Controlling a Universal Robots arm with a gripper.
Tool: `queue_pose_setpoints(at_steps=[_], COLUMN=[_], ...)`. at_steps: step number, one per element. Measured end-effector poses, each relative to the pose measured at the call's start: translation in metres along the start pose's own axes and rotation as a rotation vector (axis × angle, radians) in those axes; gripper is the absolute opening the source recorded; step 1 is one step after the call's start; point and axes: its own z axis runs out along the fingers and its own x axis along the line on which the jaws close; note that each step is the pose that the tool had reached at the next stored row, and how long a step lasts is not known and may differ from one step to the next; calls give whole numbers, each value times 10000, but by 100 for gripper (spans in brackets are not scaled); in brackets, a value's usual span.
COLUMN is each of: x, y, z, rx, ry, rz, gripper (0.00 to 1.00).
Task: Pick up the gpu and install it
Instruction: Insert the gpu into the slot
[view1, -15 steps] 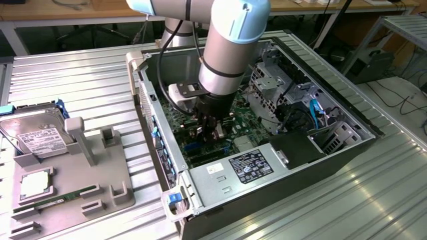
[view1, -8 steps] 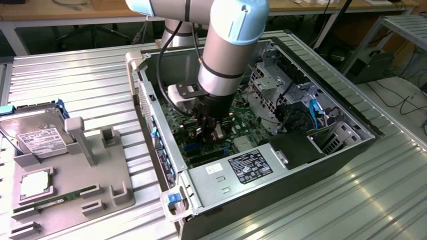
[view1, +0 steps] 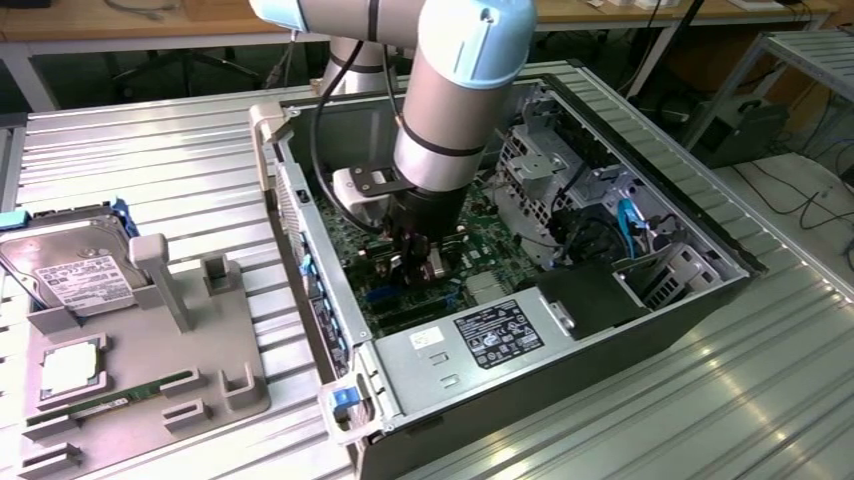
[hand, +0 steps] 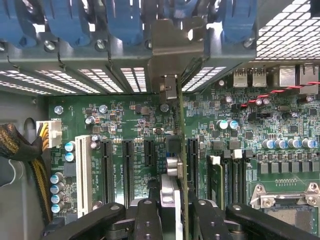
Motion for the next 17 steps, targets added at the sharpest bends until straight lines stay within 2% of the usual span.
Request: queue_pose_setpoints(at_steps=[17], x=[15], y=[-1], z=[32], rx=[-1], ry=[-2], rz=[5], gripper=[29])
